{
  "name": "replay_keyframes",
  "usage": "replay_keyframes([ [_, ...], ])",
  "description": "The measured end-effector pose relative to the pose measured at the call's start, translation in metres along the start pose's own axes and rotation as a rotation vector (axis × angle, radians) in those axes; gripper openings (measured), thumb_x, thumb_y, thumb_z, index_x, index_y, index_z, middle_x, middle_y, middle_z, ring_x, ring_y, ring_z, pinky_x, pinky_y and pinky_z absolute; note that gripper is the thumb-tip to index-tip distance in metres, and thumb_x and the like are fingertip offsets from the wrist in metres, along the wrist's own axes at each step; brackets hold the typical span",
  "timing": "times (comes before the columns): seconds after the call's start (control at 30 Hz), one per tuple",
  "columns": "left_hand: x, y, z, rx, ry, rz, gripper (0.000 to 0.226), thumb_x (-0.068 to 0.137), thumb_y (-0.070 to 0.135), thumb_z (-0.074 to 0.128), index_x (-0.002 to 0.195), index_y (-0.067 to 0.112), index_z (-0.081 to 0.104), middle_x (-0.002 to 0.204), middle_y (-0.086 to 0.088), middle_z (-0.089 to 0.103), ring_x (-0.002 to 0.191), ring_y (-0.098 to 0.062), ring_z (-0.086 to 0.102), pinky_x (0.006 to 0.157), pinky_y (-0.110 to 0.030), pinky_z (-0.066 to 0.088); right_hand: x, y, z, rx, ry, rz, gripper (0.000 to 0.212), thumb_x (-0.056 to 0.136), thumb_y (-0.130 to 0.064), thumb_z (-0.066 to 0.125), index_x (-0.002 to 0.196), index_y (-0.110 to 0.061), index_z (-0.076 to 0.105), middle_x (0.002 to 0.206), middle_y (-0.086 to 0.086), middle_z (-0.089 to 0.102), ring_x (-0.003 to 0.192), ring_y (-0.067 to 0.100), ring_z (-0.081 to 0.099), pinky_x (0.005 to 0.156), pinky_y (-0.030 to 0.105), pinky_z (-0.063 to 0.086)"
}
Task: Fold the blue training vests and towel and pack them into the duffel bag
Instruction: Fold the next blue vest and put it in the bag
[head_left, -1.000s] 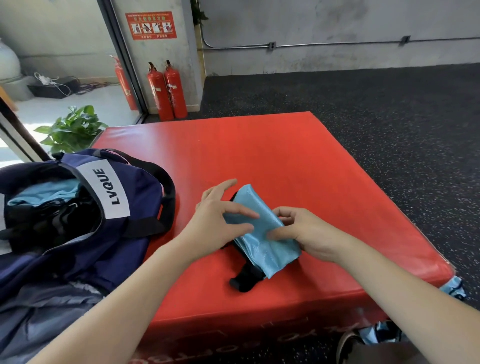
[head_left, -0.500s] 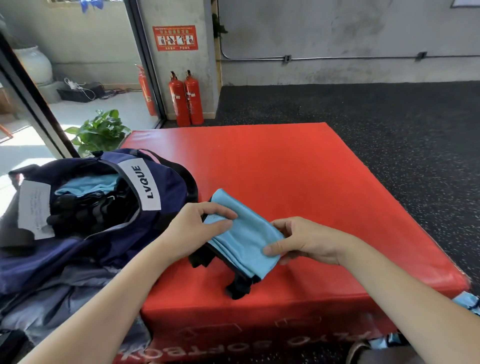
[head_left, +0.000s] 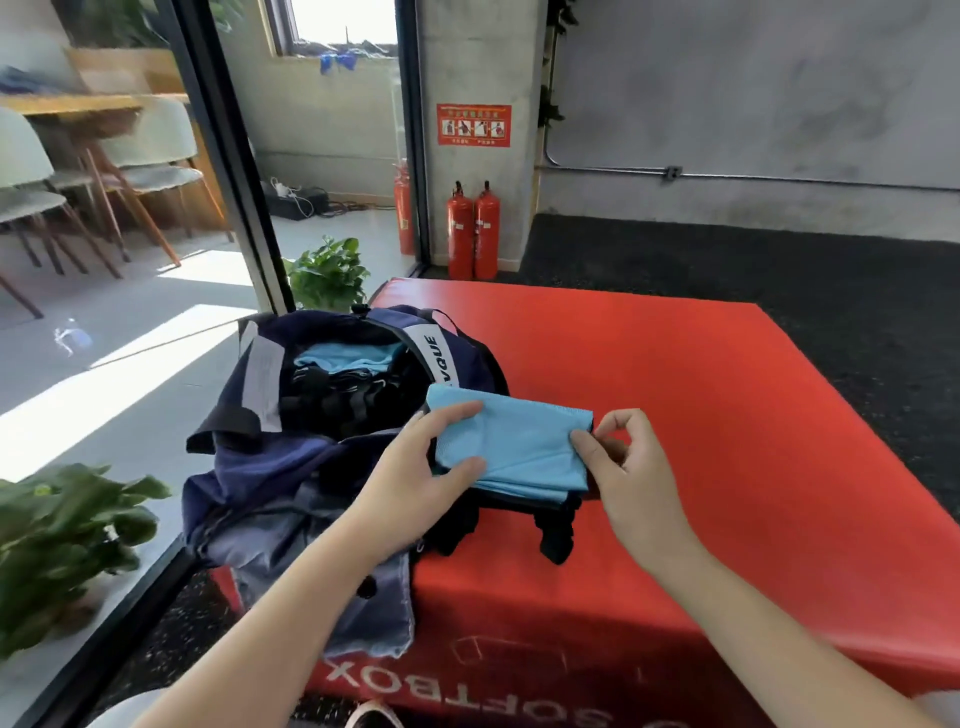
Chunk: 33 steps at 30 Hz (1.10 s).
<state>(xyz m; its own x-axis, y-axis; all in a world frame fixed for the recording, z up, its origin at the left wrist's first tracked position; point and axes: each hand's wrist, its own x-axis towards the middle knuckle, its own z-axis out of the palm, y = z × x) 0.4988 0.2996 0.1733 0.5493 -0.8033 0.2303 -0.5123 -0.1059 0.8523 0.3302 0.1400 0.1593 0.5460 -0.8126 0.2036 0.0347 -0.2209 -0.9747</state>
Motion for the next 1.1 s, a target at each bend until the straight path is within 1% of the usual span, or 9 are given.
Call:
replay_keyframes([
  [0.07, -0.009, -0.003, -0.010, -0.039, 0.055, -0.008, 0.052, 0.089, 0.019, 0.073, 0.132, 0.044, 0.057, 0.120, 0.010, 0.056, 0.113, 0.001, 0.055, 0.092, -0.006, 0.039, -0.005, -0.006, 0.017, -0.004, -0.025, -0.056, 0.019, 0.098, -0.013, 0.063, 0.090, -0.023, 0.049, 0.066, -0.012, 0.056, 0.060, 0.009, 0.047, 0.055, 0.024, 0.040],
  [0.17, -0.021, -0.010, -0.027, -0.091, 0.148, -0.024, 0.053, 0.089, 0.018, 0.072, 0.131, 0.047, 0.057, 0.114, 0.004, 0.055, 0.108, -0.005, 0.057, 0.091, -0.011, 0.042, -0.015, -0.019, 0.044, 0.001, -0.147, -0.106, 0.022, 0.096, -0.013, 0.066, 0.105, -0.030, 0.056, 0.094, -0.010, 0.067, 0.083, 0.010, 0.062, 0.068, 0.026, 0.049],
  [0.27, -0.029, -0.021, -0.044, -0.139, 0.271, -0.021, 0.054, 0.089, 0.015, 0.074, 0.131, 0.044, 0.057, 0.123, 0.012, 0.058, 0.118, 0.000, 0.054, 0.098, -0.012, 0.040, -0.018, -0.031, 0.074, -0.070, -0.268, -0.157, 0.033, 0.093, -0.013, 0.071, 0.113, -0.035, 0.057, 0.103, -0.018, 0.065, 0.094, 0.008, 0.065, 0.077, 0.027, 0.056],
  [0.4, -0.030, -0.034, -0.070, -0.167, 0.556, -0.060, 0.051, 0.086, 0.019, 0.077, 0.129, 0.039, 0.058, 0.129, 0.021, 0.060, 0.124, 0.002, 0.052, 0.104, -0.021, 0.040, 0.000, -0.038, 0.116, -0.170, -0.269, -0.196, 0.026, 0.091, -0.019, 0.073, 0.107, -0.039, 0.067, 0.109, -0.012, 0.068, 0.093, 0.011, 0.066, 0.086, 0.037, 0.055],
  [0.47, -0.027, -0.040, -0.081, -0.139, 0.687, -0.090, 0.048, 0.087, 0.025, 0.077, 0.127, 0.041, 0.057, 0.126, 0.023, 0.058, 0.119, 0.002, 0.053, 0.100, -0.022, 0.041, 0.010, -0.043, 0.139, -0.194, -0.278, -0.212, 0.025, 0.091, -0.022, 0.072, 0.111, -0.037, 0.068, 0.113, -0.015, 0.067, 0.095, 0.006, 0.063, 0.090, 0.031, 0.051],
  [0.6, -0.014, -0.051, -0.099, -0.069, 0.847, -0.107, 0.039, 0.090, 0.029, 0.072, 0.126, 0.039, 0.057, 0.125, 0.015, 0.057, 0.113, -0.001, 0.052, 0.095, -0.017, 0.039, 0.030, -0.051, 0.184, -0.273, -0.335, -0.202, 0.035, 0.091, -0.025, 0.072, 0.124, -0.031, 0.062, 0.129, -0.016, 0.059, 0.120, -0.001, 0.052, 0.104, 0.015, 0.036],
  [0.87, 0.032, -0.080, -0.123, 0.043, 0.794, -0.165, 0.054, 0.091, 0.020, 0.071, 0.142, 0.022, 0.051, 0.139, 0.005, 0.053, 0.126, -0.010, 0.049, 0.103, -0.018, 0.032, 0.076, -0.041, 0.237, -0.288, -0.329, -0.073, 0.039, 0.090, -0.021, 0.070, 0.128, -0.022, 0.063, 0.125, -0.006, 0.064, 0.118, 0.017, 0.060, 0.108, 0.039, 0.046],
  [0.97, 0.050, -0.091, -0.125, 0.075, 0.733, -0.157, 0.058, 0.092, 0.016, 0.070, 0.146, 0.020, 0.049, 0.144, 0.004, 0.052, 0.133, -0.012, 0.047, 0.109, -0.020, 0.032, 0.090, -0.035, 0.245, -0.292, -0.293, -0.055, 0.040, 0.089, -0.019, 0.069, 0.129, -0.019, 0.063, 0.124, -0.002, 0.064, 0.115, 0.017, 0.061, 0.105, 0.040, 0.048],
  [1.1, 0.070, -0.103, -0.127, -0.105, 0.668, -0.191, 0.058, 0.093, 0.016, 0.069, 0.147, 0.025, 0.048, 0.143, 0.012, 0.053, 0.132, -0.006, 0.047, 0.107, -0.018, 0.033, 0.103, -0.027, 0.246, -0.354, -0.245, -0.053, 0.042, 0.093, -0.020, 0.067, 0.134, -0.018, 0.059, 0.129, 0.001, 0.063, 0.114, 0.019, 0.061, 0.104, 0.039, 0.048],
])
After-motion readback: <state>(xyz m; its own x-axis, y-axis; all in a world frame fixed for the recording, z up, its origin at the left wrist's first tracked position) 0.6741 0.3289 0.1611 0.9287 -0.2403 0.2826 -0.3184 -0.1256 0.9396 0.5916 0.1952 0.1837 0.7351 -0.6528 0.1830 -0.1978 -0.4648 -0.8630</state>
